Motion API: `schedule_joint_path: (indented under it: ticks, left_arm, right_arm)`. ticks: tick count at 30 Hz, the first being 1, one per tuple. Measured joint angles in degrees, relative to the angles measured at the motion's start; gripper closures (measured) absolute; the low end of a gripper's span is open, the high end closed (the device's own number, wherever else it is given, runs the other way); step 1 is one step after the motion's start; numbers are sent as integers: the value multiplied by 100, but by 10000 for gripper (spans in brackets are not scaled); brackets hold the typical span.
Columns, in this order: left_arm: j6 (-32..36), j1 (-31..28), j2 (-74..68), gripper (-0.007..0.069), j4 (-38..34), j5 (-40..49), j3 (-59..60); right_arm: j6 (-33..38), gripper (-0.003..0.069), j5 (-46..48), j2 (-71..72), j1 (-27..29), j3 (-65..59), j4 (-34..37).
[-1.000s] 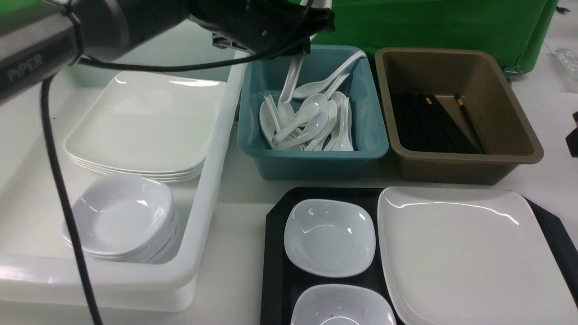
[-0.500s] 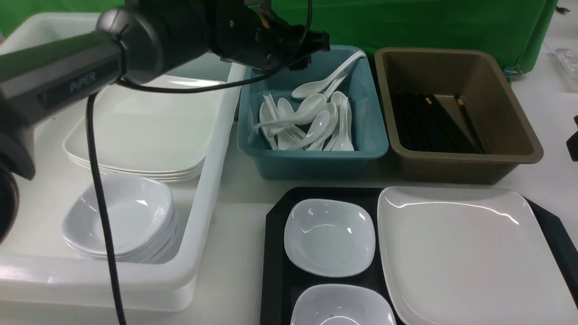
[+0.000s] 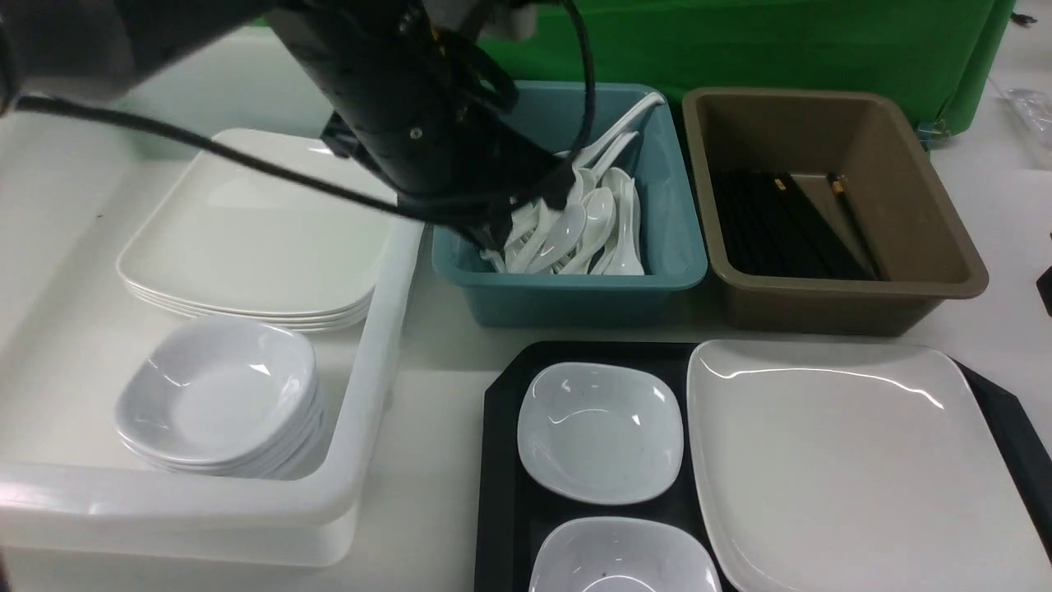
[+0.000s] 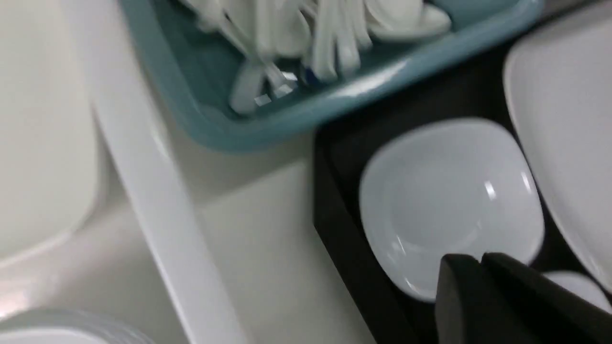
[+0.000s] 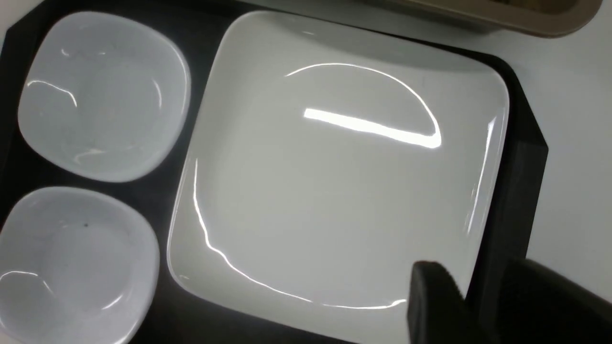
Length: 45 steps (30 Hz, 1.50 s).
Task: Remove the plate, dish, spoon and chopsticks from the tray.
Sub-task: Use the left arm to grab a small plate from the dinner plate
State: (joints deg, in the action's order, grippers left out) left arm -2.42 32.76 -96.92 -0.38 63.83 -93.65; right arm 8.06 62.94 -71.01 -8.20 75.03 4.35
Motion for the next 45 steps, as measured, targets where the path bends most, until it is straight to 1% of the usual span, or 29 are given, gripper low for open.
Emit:
schedule_joint_path:
  ticks: [3,4,7,10,11,12,16,17,18,19,21,23,25,26,28,29,31,32,33,35,38,40,43,45]
  left_arm:
    - [46,594,347,624,-31,-221,942]
    - [52,631,374,624,-33,-290,1001]
    - [48,1132,381,620,-38,-1034,1917]
    - [-38,1301,174,583,-50,-1598,2394]
    - [-38,1301,156,579,-50,-1624,2410]
    - [-108,1301,59,555,-50,-1742,2459]
    - [-224,1301,-397,385,-37,-2172,2481]
    - [-224,1301,-418,376,-37,-2183,2486]
    - [-224,1301,-523,330,-37,-2235,2486]
    - [-224,1301,-660,270,-37,-2282,2486]
    - [-224,1301,-821,195,-56,-2299,2486]
    - [-195,1301,-933,149,-97,-2299,2486]
    - [-98,1301,-1018,131,-152,-2343,2486]
    - [-67,1301,-1034,134,-180,-2348,2486]
    - [-61,1301,-1047,170,-186,-2334,2486]
    - [-61,1301,-1053,211,-186,-2288,2486]
    - [-91,1301,-1058,321,-186,-2189,2486]
    - [-120,1301,-1064,379,-186,-2144,2486]
    - [-191,1301,-1064,456,-205,-2090,2486]
    - [-269,1301,-988,477,-279,-2065,2475]
    - [-419,1301,-888,489,-267,-1992,2475]
    - [-482,1301,-751,517,-267,-1948,2475]
    - [-522,1301,-321,581,-229,-1906,2480]
    - [-527,1301,53,601,-145,-1894,2480]
  right_arm:
    - [0,421,12,0,0,0,0]
    - [0,421,12,0,0,0,0]
    - [0,421,-10,0,0,0,0]
    - [-5,419,-10,0,0,0,0]
    - [-5,419,-10,0,0,0,0]
    - [-5,419,-10,0,0,0,0]
    - [0,419,-10,0,0,0,18]
    - [0,419,-10,0,0,0,18]
    - [0,419,-10,0,0,0,18]
    - [0,419,-10,0,0,0,18]
    - [0,419,-10,0,0,0,18]
    - [0,419,-10,0,0,0,18]
    - [11,419,-22,0,0,0,23]
    - [11,419,-35,0,0,0,23]
    - [11,418,-78,0,0,0,23]
    - [17,418,-107,0,0,0,23]
    - [17,418,-159,0,0,0,23]
    - [17,419,-171,0,0,0,23]
    - [17,419,-180,0,0,0,23]
    - [17,419,-199,0,0,0,23]
    - [22,419,-210,0,0,0,28]
    - [22,419,-210,0,0,0,28]
    - [22,419,-212,0,0,0,28]
    - [22,419,-217,0,0,0,28]
